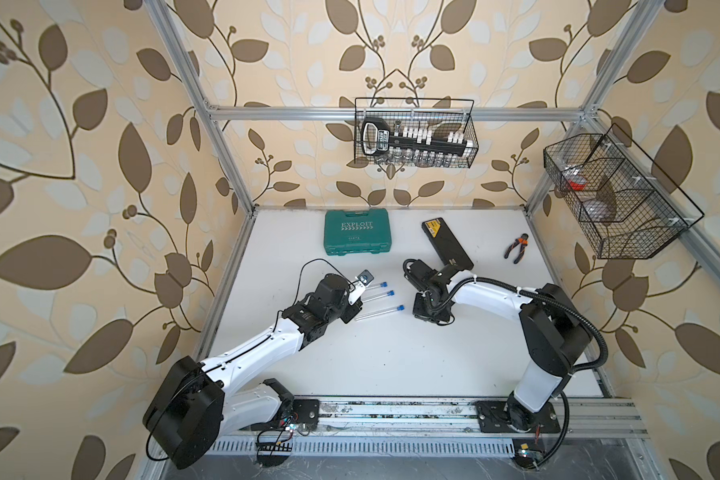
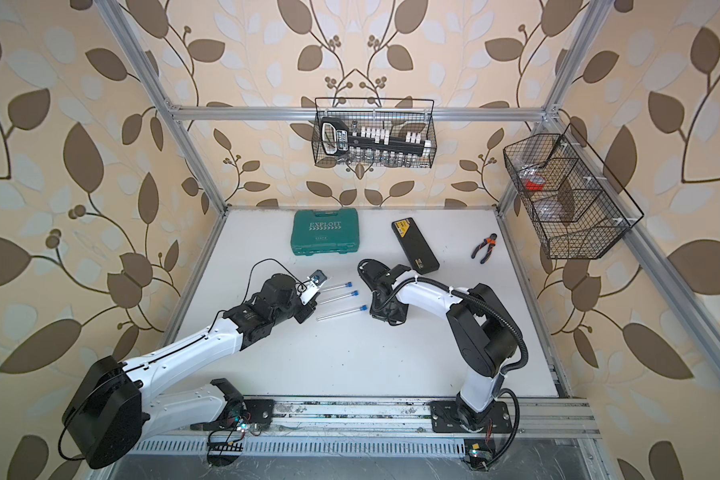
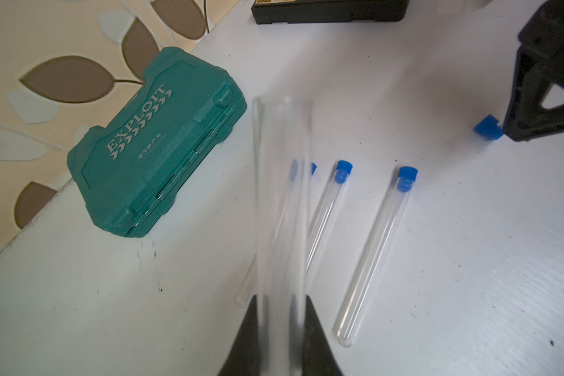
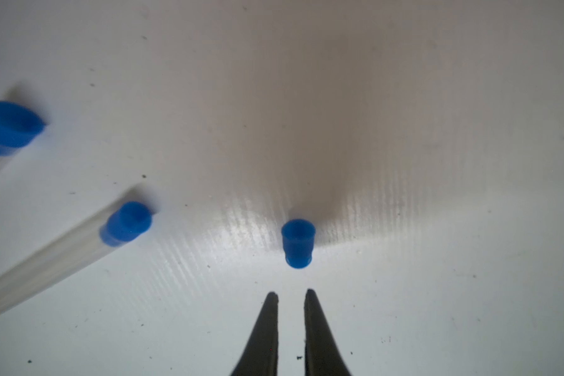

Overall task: Insert stoppers into test tubes
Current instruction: Pick up the stopper from the center of the board.

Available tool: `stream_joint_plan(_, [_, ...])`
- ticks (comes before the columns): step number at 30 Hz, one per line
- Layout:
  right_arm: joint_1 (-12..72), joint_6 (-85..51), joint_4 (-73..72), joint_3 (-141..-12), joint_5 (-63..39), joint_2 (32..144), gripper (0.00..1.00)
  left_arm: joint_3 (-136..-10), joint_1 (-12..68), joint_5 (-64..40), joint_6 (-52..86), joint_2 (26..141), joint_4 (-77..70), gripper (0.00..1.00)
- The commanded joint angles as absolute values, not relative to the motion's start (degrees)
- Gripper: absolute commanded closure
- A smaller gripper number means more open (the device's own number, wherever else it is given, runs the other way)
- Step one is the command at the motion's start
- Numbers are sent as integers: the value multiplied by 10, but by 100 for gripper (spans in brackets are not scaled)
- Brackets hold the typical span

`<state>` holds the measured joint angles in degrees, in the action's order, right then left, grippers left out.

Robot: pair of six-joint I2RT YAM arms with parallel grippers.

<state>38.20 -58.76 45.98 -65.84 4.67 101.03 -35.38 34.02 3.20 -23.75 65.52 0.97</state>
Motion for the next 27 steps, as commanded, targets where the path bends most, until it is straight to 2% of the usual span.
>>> stream_joint_plan(1, [377,-662,455,-660,48,1015,78,-353,337,35,-249,632,-10,100])
stream_joint_plan(4, [370,-644,462,-669,65,1008,73,-351,337,31,-249,626,-9,100])
stream_joint_plan(12, [345,-552,448,-663,80,954,70,-354,337,33,-252,624,-7,100])
stream_joint_plan(16, [312,-303,381,-669,71,871,70,-354,337,35,-255,622,-8,100])
stream_joint_plan(19, [266,-85,349,-679,23,816,64,-356,337,33,-256,622,-7,100])
stream_joint_plan(24, [185,201,310,-634,-169,738,55,-355,337,26,-259,624,-5,100])
stream_joint_plan(27, [187,479,275,-526,-263,685,49,-359,337,22,-265,633,-6,100])
